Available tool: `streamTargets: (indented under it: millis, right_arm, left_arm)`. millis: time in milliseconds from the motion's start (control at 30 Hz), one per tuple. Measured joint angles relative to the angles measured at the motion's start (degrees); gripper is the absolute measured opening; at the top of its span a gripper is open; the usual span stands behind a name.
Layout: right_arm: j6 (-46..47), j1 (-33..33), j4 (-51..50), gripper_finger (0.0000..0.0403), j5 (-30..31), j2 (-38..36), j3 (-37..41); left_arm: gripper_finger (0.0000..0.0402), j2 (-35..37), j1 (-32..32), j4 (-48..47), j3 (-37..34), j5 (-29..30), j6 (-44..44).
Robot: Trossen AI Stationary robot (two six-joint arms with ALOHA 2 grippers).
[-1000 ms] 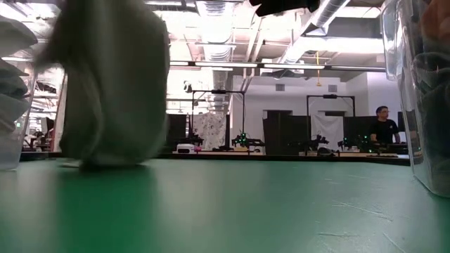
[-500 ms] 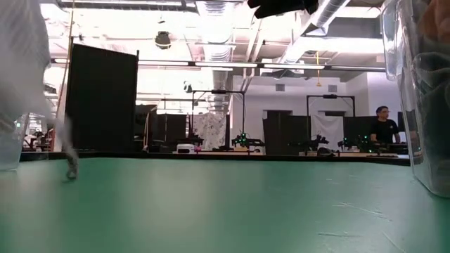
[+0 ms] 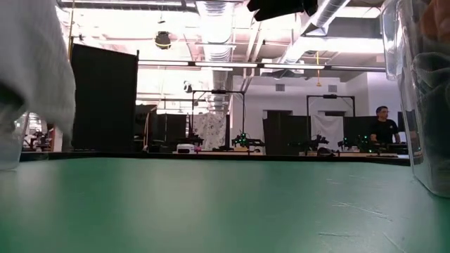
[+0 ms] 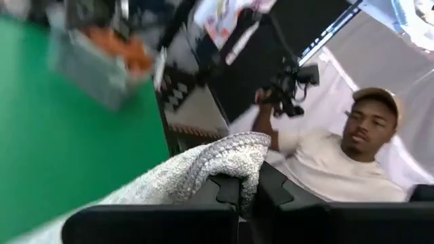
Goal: Sort towels by color in basket
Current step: Put the gray towel into the left transparent bin
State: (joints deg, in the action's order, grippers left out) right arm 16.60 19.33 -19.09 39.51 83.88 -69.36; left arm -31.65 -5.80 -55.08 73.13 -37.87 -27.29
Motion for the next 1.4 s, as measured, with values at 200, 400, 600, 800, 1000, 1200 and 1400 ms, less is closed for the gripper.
streamTargets:
  millis: [200, 400, 600, 800, 1000, 1200, 1400]
  right_arm:
    - [0.0, 0.0, -0.2, 0.0191, 0.0, 0.0, 0.0]
    - [0.0, 0.0, -0.2, 0.0191, 0.0, 0.0, 0.0]
    - [0.0, 0.0, -0.4, 0.0191, 0.0, 0.0, 0.0]
    - [0.0, -0.3, -0.1, 0.0191, 0.0, 1.1, 0.1]
    - [0.1, -2.3, -0.3, 0.0191, 0.0, 1.8, 0.1]
    - [0.3, -2.6, -0.3, 0.0191, 0.0, 1.8, 0.1]
    - [0.3, -1.7, -0.3, 0.0191, 0.0, 1.8, 0.1]
  left_arm:
    - [0.0006, -5.9, 0.0, -0.6, 12.6, 1.5, 4.7]
    - [0.0009, -10.6, 0.0, -1.0, 21.3, -3.3, 8.6]
    - [0.001, -14.1, 0.0, 2.5, 28.7, -7.6, 19.8]
    - [0.0011, -18.0, 0.0, 12.0, 35.7, -14.9, 19.0]
    - [0.0011, -19.6, 0.0, 12.0, 38.0, -15.9, 17.1]
    - [0.0012, -20.1, 0.0, 6.2, 33.4, -14.4, 17.4]
    - [0.0012, -19.2, 0.0, 6.0, 24.9, -9.7, 20.0]
